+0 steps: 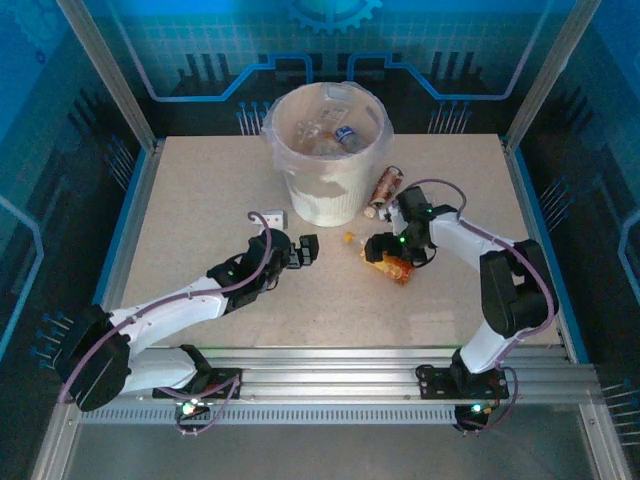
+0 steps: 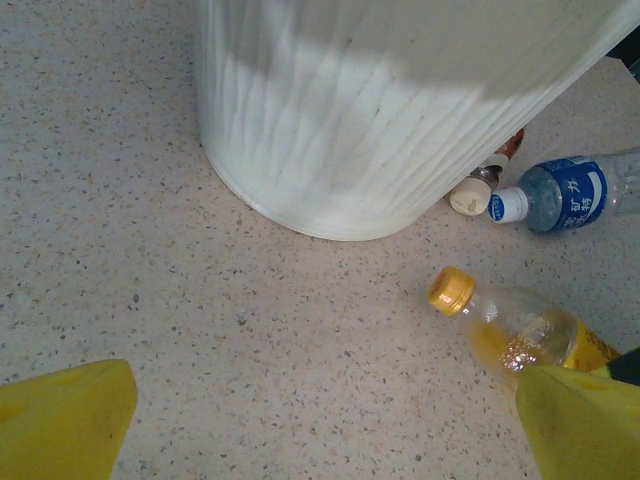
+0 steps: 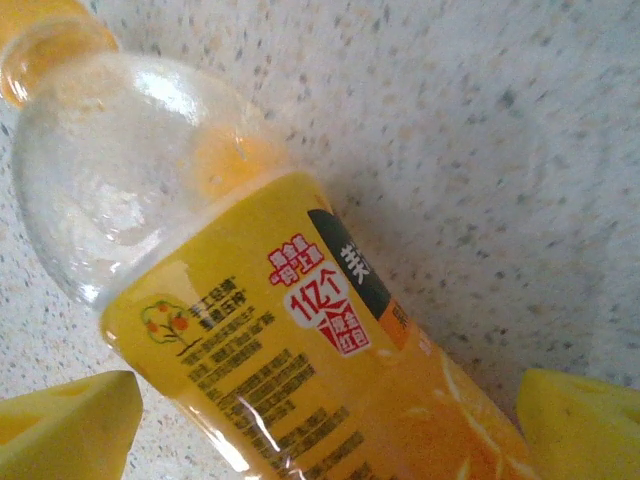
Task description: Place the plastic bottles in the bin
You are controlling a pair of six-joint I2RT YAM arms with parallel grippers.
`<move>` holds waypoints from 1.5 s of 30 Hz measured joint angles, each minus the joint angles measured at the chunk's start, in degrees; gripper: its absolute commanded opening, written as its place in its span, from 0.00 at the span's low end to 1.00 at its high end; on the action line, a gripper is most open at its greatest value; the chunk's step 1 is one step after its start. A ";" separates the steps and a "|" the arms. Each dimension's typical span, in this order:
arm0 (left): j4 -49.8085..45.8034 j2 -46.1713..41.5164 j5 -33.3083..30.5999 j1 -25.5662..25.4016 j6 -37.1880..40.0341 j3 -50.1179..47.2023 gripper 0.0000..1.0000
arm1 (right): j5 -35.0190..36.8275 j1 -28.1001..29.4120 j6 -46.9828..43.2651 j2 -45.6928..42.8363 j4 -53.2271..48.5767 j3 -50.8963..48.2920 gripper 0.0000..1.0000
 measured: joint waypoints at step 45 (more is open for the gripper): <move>-2.19 -6.84 7.21 0.68 -0.72 3.91 0.99 | 11.85 10.95 3.45 -28.20 -4.50 0.04 0.42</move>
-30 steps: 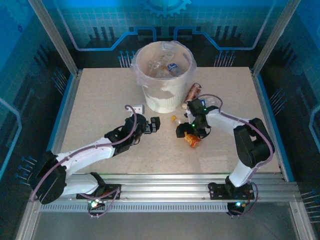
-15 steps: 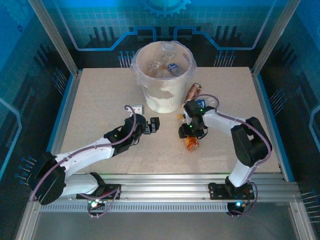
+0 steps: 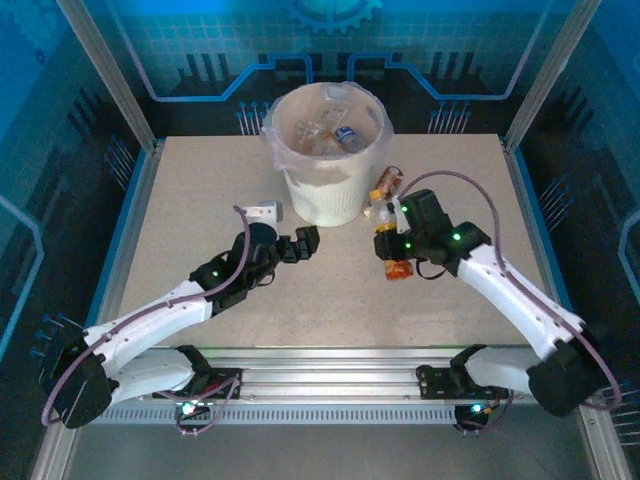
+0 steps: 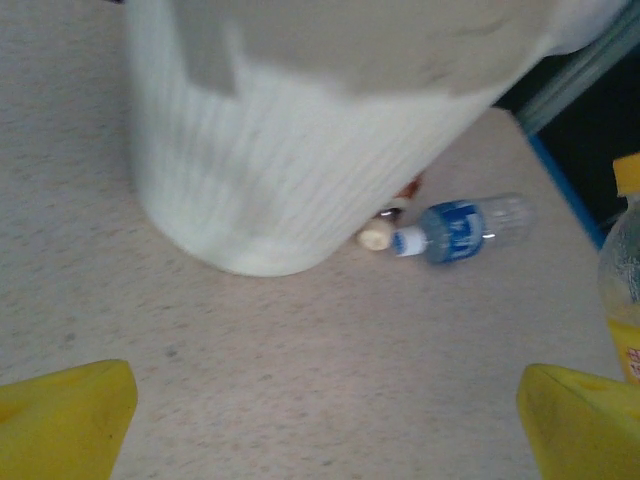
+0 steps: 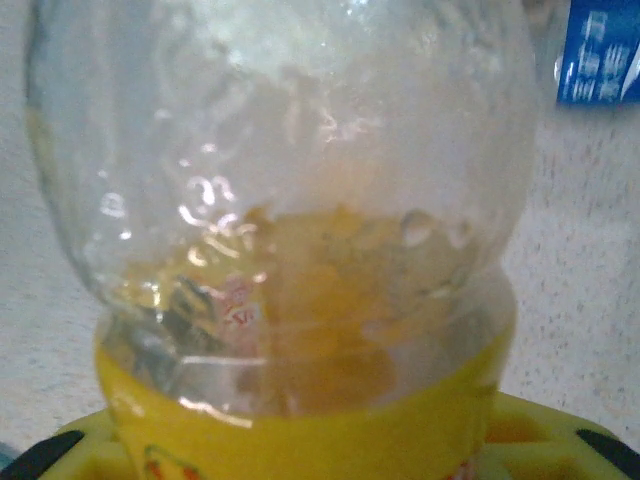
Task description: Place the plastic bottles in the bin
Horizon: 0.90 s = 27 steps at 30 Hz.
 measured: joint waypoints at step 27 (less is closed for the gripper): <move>1.42 14.08 44.19 5.31 -0.66 34.03 0.81 | -3.28 7.23 -10.71 -9.99 18.53 -1.31 0.43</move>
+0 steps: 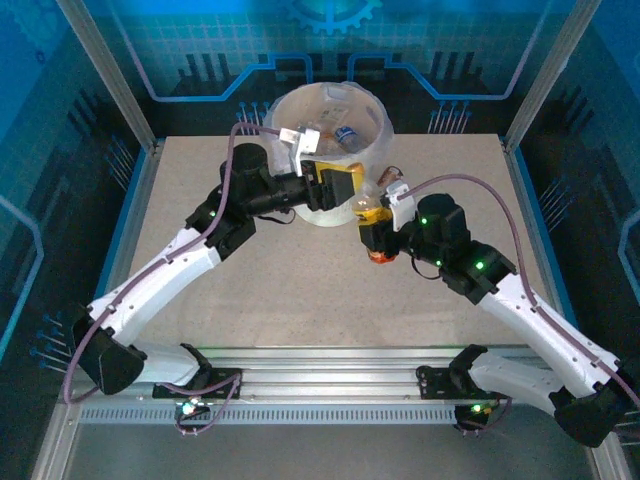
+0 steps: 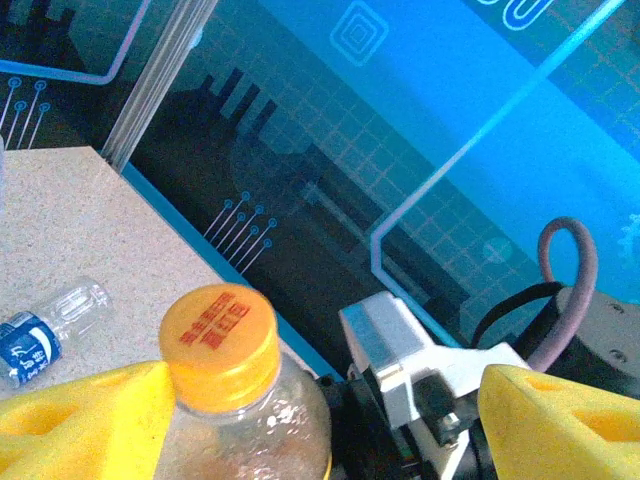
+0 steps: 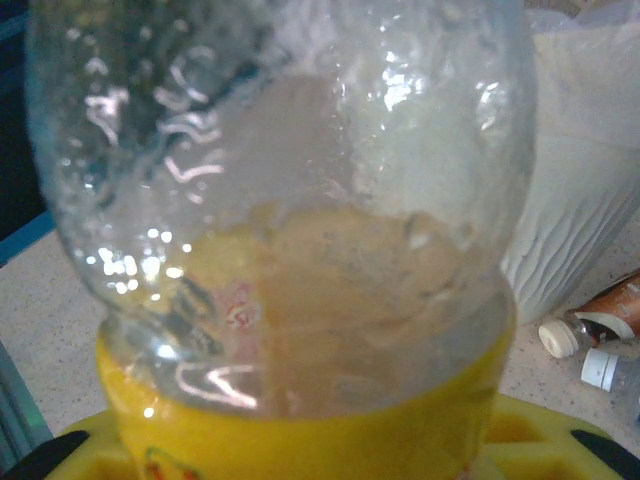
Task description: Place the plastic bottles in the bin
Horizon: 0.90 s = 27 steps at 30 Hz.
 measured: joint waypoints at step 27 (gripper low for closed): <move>-5.18 3.26 -4.76 1.11 4.96 3.85 0.54 | -1.88 2.32 -1.33 5.11 2.84 4.02 0.43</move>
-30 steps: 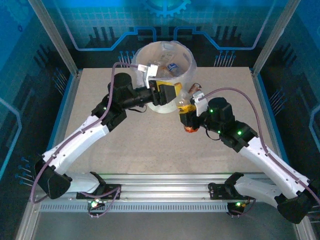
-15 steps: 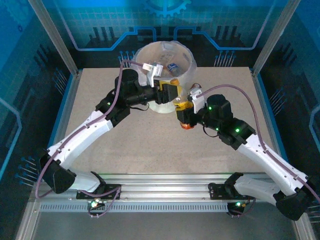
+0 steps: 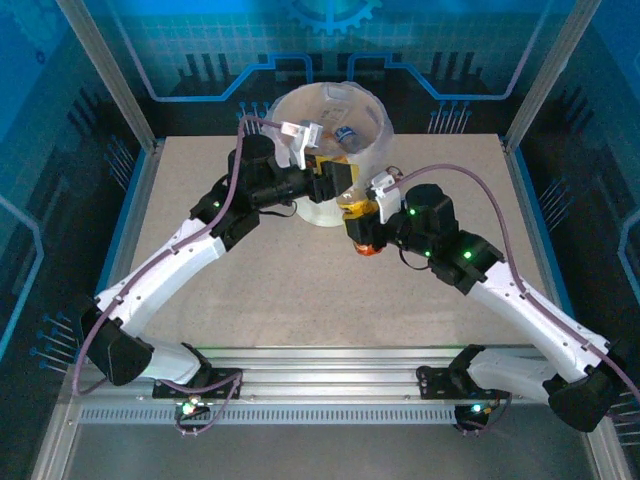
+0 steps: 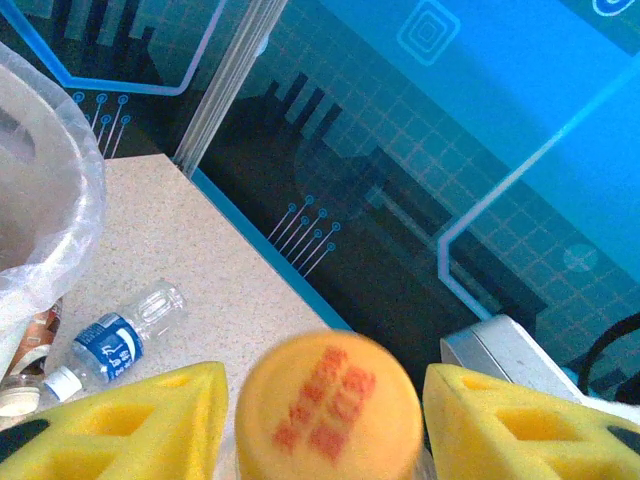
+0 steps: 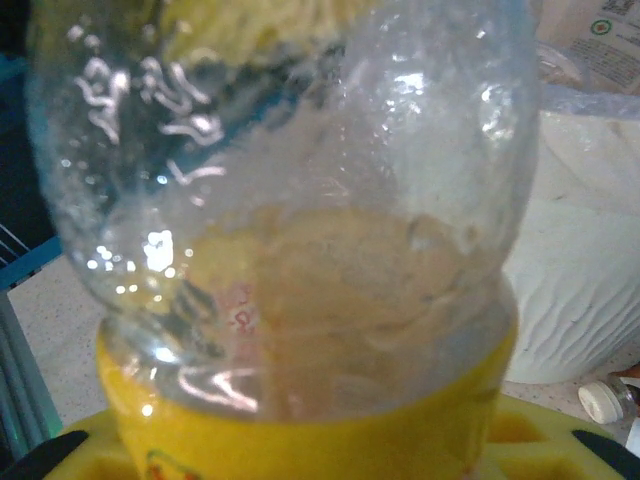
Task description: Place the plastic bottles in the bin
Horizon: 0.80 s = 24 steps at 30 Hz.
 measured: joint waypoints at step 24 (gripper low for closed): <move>-1.36 5.33 -6.91 6.03 9.62 14.82 0.00 | 8.07 0.37 -0.04 0.44 -7.58 8.98 1.00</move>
